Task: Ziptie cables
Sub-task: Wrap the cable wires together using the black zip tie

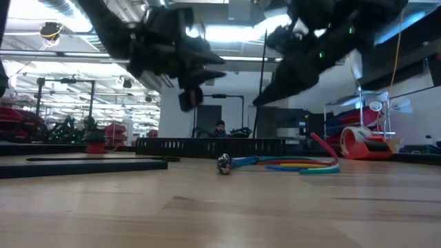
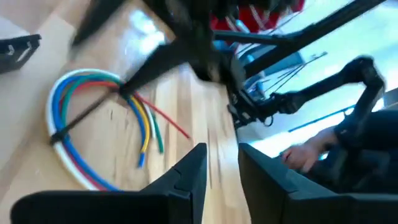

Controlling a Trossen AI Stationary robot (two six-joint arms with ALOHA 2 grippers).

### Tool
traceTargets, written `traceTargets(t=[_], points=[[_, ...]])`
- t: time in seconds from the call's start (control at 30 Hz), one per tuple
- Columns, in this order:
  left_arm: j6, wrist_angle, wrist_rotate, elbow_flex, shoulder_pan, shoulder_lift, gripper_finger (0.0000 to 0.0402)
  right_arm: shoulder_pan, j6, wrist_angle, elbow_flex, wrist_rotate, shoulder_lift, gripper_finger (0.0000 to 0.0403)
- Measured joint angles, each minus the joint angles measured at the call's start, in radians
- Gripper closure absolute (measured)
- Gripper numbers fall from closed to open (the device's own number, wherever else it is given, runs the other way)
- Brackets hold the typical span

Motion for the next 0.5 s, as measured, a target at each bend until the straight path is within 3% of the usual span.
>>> traceTargets(t=[0.1,0.3,0.5], points=[[0.093,-0.135,-0.08,0.001,-0.003,-0.112,0.0325,0.0,-0.078,-0.121,0.047,0.105,-0.039,0.022],[0.417,-0.322,-0.354,0.012,-0.047,-0.328,0.0339,-0.001,-0.109,-0.313,0.16,0.246,-0.061,0.0221],[0.551,-0.355,-0.395,0.007,-0.041,-0.372,0.0333,-0.001,-0.035,-0.385,0.209,0.263,-0.061,0.0221]])
